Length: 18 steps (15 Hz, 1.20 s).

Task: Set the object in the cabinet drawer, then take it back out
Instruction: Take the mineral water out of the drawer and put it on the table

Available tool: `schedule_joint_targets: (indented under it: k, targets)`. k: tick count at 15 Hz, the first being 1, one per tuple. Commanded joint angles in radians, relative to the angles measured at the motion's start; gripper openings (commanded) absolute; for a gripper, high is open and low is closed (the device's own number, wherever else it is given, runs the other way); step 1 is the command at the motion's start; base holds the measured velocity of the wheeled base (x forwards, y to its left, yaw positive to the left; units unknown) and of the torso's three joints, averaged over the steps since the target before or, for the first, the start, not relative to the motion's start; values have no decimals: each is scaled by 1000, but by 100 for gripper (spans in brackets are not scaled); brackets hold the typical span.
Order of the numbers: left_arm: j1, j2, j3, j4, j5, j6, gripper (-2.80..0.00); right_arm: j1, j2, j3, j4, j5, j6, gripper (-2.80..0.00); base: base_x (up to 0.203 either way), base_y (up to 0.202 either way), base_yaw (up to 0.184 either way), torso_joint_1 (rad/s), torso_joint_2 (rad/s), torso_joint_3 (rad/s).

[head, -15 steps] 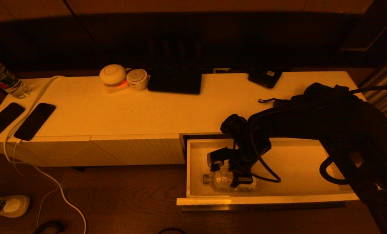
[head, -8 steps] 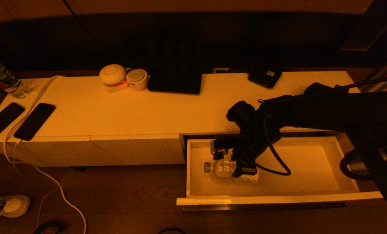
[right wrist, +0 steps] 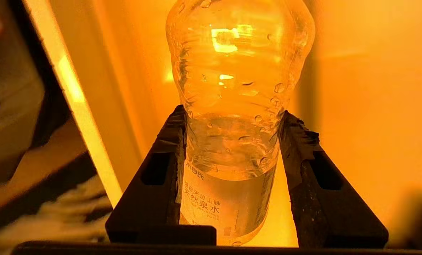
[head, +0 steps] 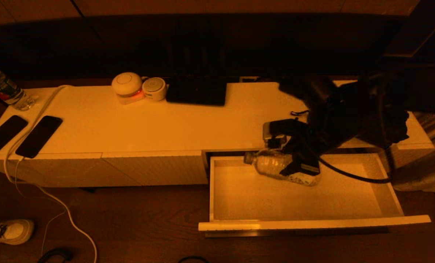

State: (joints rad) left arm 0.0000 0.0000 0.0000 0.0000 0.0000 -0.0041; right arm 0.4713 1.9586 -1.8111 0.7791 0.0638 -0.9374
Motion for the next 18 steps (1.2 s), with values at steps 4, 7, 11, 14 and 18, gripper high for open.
schedule_joint_targets:
  k: [4, 7, 11, 14, 18]
  targets:
    - [0, 0, 0, 0, 0, -1, -280, -37, -270, 111, -211, -7, 128, -280, 0, 0, 0, 0, 0, 0]
    - [0, 0, 0, 0, 0, -1, -280, -34, -309, 171, -351, -98, 361, -280, 0, 0, 0, 0, 0, 0]
    - [0, 0, 0, 0, 0, -1, -280, 0, -235, 166, -565, -307, 642, -280, 0, 0, 0, 0, 0, 0]
    - [0, 0, 0, 0, 0, -1, -280, 31, -143, 165, -744, -436, 756, -280, 0, 0, 0, 0, 0, 0]
    - [0, 0, 0, 0, 0, -1, -280, 56, -4, 176, -1061, -575, 877, -280, 0, 0, 0, 0, 0, 0]
